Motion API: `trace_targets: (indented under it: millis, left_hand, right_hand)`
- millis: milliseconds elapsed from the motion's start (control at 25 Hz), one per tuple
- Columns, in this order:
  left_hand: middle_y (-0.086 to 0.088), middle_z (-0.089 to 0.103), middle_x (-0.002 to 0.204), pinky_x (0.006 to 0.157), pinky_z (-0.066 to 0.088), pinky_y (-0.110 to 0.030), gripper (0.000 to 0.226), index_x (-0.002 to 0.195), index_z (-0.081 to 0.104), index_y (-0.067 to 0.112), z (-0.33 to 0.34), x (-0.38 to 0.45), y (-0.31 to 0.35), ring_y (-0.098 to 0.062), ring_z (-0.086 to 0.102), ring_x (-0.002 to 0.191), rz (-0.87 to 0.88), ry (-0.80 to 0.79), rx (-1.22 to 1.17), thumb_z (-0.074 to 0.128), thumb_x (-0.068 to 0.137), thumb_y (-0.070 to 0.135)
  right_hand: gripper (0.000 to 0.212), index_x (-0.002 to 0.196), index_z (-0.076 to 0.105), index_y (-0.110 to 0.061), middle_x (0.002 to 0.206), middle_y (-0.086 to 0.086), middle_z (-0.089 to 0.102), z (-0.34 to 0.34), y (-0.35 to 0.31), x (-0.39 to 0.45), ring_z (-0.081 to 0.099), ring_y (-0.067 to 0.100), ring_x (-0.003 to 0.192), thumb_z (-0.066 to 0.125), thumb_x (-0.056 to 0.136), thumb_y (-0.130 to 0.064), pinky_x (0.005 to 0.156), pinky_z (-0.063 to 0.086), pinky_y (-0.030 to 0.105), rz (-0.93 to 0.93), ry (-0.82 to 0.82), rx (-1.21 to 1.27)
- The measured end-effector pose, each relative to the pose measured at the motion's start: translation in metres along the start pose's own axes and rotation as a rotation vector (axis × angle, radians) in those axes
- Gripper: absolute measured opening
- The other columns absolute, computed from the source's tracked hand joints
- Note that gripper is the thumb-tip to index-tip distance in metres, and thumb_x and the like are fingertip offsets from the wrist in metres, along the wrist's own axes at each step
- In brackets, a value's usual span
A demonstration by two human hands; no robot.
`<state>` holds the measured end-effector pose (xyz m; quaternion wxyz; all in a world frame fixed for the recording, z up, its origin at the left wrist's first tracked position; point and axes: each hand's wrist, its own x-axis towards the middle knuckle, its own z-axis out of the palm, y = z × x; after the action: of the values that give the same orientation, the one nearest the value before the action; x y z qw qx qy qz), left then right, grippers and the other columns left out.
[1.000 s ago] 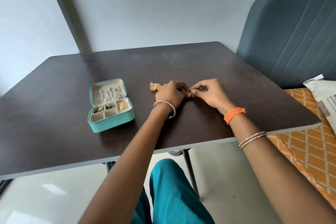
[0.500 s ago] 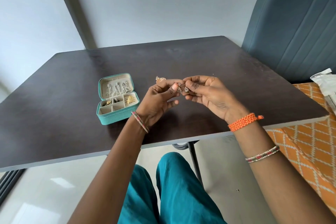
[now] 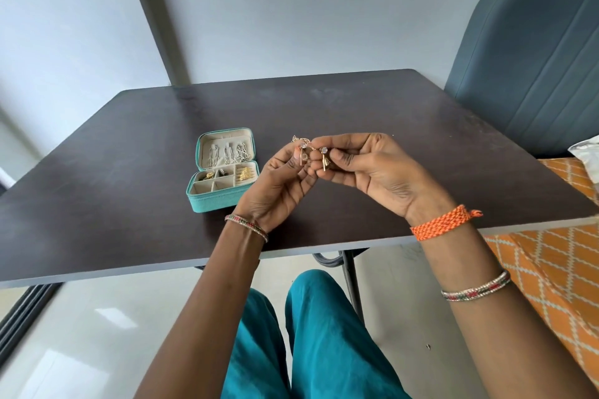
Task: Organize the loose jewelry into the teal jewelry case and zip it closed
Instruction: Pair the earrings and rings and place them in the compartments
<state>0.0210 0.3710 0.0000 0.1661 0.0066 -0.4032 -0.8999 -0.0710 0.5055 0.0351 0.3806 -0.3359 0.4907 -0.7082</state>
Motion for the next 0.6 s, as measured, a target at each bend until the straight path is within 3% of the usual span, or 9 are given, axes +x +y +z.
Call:
trace_targets:
  millis: [200, 360, 600]
  left_hand:
    - [-0.002, 0.07, 0.078, 0.065, 0.055, -0.018, 0.029, 0.076, 0.072, 0.014, 0.002, -0.001, 0.0, -0.008, 0.067, 0.069, 0.016, -0.121, -0.109, 0.084, 0.052, 0.003]
    - [-0.001, 0.065, 0.079, 0.061, 0.049, -0.017, 0.029, 0.079, 0.068, 0.017, 0.008, -0.005, -0.001, -0.007, 0.061, 0.069, 0.017, -0.181, -0.108, 0.085, 0.057, 0.009]
    - [0.005, 0.059, 0.075, 0.054, 0.038, -0.02, 0.026, 0.084, 0.065, 0.02, 0.014, -0.013, 0.003, -0.006, 0.046, 0.06, 0.037, -0.209, -0.118, 0.079, 0.063, 0.015]
  right_hand:
    - [0.016, 0.088, 0.069, -0.004, 0.075, 0.003, 0.074, 0.011, -0.011, 0.001, 0.07, 0.013, 0.067, 0.058, 0.084, 0.007, 0.067, 0.059, 0.023, -0.101, 0.032, -0.225]
    - [0.019, 0.081, 0.068, -0.012, 0.077, 0.003, 0.07, 0.016, -0.014, 0.005, 0.065, 0.01, 0.07, 0.064, 0.081, 0.007, 0.066, 0.054, 0.019, -0.231, 0.043, -0.444]
    - [0.017, 0.082, 0.067, -0.01, 0.076, -0.007, 0.072, 0.022, -0.014, 0.006, 0.067, 0.006, 0.074, 0.064, 0.078, 0.006, 0.072, 0.053, 0.019, -0.382, -0.07, -0.368]
